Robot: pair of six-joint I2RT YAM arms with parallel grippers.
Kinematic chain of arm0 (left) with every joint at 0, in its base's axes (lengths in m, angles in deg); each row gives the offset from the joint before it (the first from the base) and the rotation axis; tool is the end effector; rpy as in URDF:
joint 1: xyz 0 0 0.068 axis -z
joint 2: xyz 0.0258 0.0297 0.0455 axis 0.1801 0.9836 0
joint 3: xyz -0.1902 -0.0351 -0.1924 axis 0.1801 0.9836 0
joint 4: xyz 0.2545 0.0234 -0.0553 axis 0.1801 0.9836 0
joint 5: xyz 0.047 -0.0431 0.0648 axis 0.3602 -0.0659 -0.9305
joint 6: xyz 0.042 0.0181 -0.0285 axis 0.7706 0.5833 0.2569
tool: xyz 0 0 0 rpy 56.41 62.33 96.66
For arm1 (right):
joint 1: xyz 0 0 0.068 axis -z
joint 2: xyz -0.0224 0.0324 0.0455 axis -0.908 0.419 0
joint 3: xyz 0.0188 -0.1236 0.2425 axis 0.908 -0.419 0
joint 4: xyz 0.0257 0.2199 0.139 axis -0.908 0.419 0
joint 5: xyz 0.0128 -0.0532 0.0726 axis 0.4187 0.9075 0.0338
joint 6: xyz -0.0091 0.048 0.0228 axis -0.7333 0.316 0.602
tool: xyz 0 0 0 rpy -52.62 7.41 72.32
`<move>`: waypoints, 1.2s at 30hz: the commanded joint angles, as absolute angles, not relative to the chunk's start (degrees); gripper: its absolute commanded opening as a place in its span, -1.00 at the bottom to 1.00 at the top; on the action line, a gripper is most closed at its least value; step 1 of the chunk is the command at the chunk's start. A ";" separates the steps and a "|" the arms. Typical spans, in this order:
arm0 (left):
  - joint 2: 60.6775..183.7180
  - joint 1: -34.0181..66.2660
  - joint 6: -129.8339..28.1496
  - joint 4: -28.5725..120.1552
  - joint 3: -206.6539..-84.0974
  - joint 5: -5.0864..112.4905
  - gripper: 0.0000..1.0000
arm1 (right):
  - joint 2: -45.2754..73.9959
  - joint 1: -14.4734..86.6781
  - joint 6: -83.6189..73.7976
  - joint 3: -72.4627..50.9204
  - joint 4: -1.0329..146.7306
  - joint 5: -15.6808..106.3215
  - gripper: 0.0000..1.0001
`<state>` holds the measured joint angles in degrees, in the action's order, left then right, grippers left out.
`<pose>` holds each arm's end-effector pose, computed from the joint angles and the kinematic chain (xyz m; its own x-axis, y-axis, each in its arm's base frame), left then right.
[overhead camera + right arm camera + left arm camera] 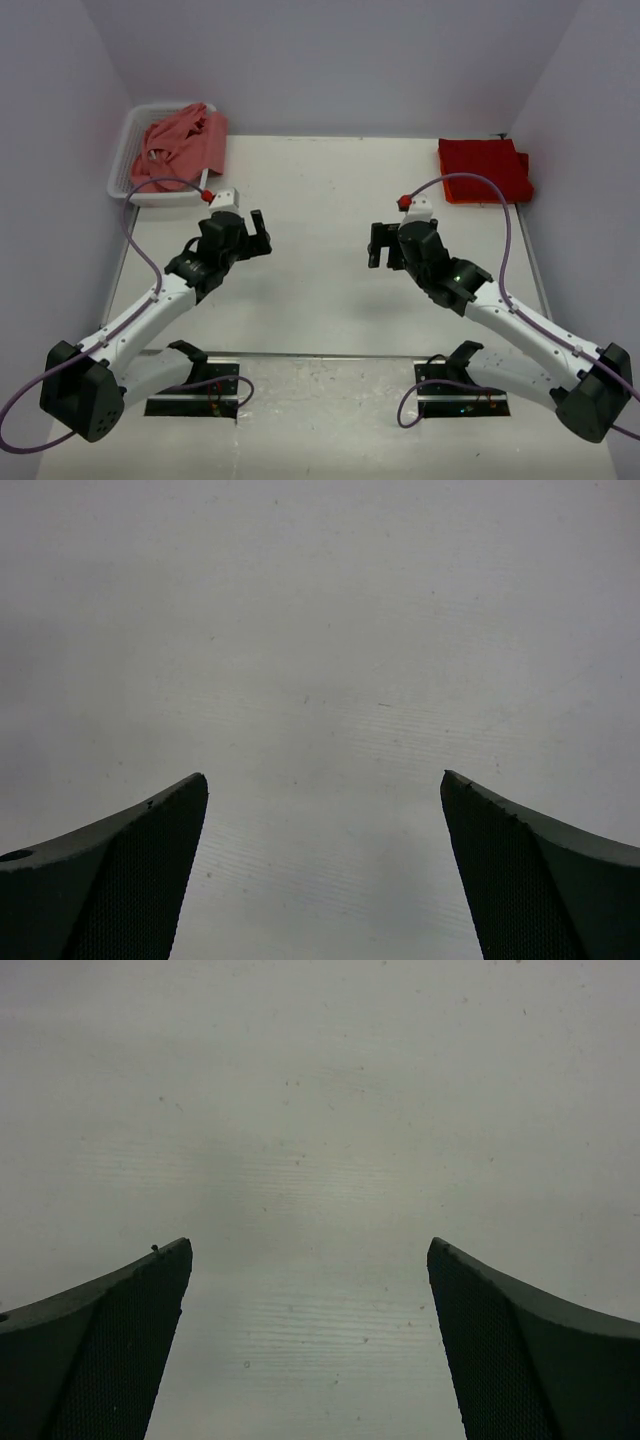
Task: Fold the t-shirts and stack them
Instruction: Grab crumpled tshirt from bin with the left arm
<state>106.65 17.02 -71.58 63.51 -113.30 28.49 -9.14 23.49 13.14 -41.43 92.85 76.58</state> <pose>0.2059 -0.0950 0.2529 -0.5569 -0.2874 -0.7793 -0.0813 0.9526 -0.2932 0.1735 0.1356 0.2830 -0.5221 0.0505 -0.8514 -0.1546 0.9761 0.1527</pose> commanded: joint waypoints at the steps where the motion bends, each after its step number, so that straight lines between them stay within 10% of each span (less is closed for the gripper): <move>1: 105.94 17.13 -69.76 62.03 -114.77 26.91 1.00 | -12.57 23.13 14.55 -41.76 90.54 75.55 0.98; 11: 117.61 15.82 -65.11 70.74 -132.95 13.54 1.00 | -19.25 23.13 14.03 -41.58 91.50 73.53 0.98; 19: 132.73 -5.96 -61.94 74.25 -147.98 29.71 1.00 | -20.93 23.13 14.12 -41.22 94.41 70.72 0.98; 36: 166.50 -13.62 -55.08 78.48 -184.21 34.81 0.93 | -21.28 22.78 12.53 -47.29 89.66 64.38 0.98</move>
<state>166.12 -11.94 -57.41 77.63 -181.37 33.45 -21.03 23.12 13.51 -46.05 91.94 64.73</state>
